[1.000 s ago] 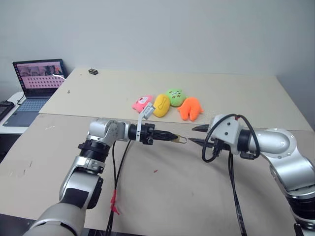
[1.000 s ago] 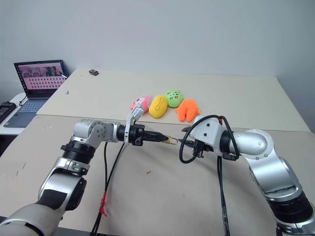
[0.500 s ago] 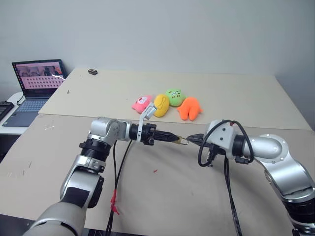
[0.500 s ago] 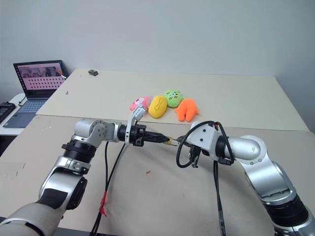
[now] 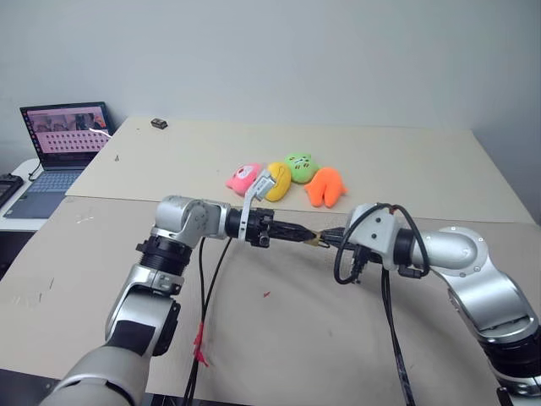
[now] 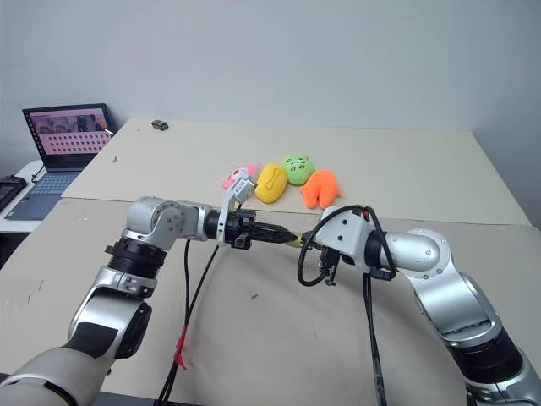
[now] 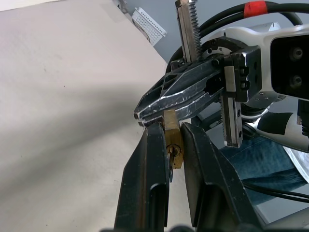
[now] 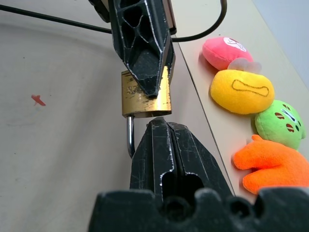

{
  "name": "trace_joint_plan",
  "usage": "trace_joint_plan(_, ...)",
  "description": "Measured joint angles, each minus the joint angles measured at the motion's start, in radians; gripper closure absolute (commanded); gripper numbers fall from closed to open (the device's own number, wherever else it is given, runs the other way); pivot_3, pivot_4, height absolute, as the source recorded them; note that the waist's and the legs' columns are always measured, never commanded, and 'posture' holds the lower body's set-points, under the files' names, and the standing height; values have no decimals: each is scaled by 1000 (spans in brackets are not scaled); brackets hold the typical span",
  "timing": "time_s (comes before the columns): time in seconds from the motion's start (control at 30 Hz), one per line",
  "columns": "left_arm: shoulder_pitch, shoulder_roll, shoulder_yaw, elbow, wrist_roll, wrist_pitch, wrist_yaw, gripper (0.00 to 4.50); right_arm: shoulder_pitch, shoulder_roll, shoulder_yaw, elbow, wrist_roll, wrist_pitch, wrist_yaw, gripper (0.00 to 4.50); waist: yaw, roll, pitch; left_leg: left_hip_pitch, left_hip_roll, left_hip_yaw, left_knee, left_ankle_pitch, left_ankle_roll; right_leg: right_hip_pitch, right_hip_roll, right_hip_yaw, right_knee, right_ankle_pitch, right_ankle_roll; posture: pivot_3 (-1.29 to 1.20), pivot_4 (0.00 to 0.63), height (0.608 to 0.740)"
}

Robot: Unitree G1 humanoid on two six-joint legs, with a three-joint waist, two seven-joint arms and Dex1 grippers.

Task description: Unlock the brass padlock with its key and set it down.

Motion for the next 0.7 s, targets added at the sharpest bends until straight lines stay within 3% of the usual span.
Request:
trace_joint_plan(0.37, 0, -1, -2, 8, 2, -15, 2, 4464, -1, 4, -3, 4, 44, 34, 11, 4472, 0, 0, 0, 0, 0, 0, 0, 0, 0, 0, 0, 0, 0, 0, 0, 0, 150, 650)
trace_joint_plan(0.7, 2, 3, -32, -10, 5, -26, -13, 4464, 17, 58, -72, 141, 252, 133, 90, 4472, 0, 0, 0, 0, 0, 0, 0, 0, 0, 0, 0, 0, 0, 0, 0, 0, 150, 650)
